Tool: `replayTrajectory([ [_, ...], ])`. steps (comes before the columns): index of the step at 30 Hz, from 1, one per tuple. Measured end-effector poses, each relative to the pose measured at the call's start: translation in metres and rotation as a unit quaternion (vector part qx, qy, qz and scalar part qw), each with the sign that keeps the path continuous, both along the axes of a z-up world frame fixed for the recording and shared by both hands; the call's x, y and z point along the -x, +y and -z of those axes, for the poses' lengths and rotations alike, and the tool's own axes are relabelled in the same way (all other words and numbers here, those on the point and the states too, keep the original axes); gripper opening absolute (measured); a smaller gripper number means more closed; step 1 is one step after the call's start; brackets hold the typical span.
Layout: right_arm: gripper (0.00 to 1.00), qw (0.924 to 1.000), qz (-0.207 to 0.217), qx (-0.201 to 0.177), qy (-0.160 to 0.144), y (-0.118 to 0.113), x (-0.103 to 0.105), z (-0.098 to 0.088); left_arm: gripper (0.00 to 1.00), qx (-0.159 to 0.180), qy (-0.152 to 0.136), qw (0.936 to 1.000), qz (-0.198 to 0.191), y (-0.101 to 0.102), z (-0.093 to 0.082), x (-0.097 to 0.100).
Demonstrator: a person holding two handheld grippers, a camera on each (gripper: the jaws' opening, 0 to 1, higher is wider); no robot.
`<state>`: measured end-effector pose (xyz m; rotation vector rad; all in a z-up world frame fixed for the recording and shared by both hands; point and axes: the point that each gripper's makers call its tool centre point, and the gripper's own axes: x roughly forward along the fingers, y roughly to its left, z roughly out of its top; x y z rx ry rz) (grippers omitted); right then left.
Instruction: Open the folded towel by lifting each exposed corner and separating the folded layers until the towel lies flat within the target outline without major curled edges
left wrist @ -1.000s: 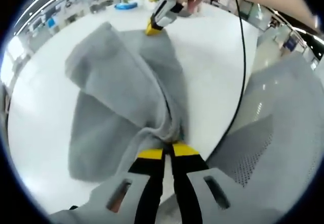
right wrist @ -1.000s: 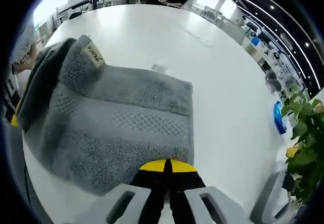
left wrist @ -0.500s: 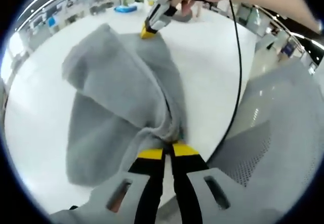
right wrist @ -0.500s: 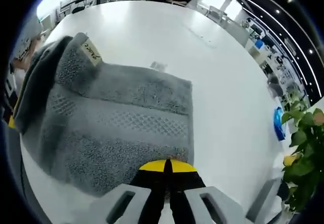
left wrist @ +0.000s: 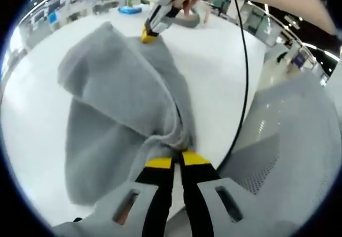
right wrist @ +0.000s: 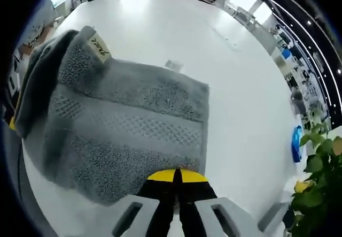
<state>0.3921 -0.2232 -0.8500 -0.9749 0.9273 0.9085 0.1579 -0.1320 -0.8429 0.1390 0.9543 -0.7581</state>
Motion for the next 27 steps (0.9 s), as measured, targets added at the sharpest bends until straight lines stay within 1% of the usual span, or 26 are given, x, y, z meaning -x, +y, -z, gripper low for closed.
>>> replayTrajectory([
  [6, 0.00, 0.9995, -0.003, 0.012, 0.027, 0.000, -0.002, 0.001, 0.04, 0.005, -0.003, 0.9999, 0.010, -0.005, 0.000, 0.000],
  [10, 0.00, 0.9992, -0.002, 0.014, 0.037, 0.000, -0.003, 0.001, 0.04, 0.006, -0.006, 0.9999, 0.015, -0.007, 0.000, 0.000],
  [16, 0.00, 0.9991, -0.008, 0.022, 0.035, 0.001, -0.004, 0.001, 0.04, 0.010, -0.005, 0.9997, 0.020, -0.013, 0.000, 0.000],
  [20, 0.00, 0.9990, -0.012, 0.028, 0.032, 0.002, -0.007, 0.001, 0.04, 0.008, -0.013, 0.9994, 0.032, -0.016, 0.000, 0.001],
  [27, 0.00, 0.9992, -0.010, 0.021, 0.031, 0.004, -0.013, 0.001, 0.04, 0.017, -0.011, 0.9992, 0.035, -0.020, 0.000, 0.000],
])
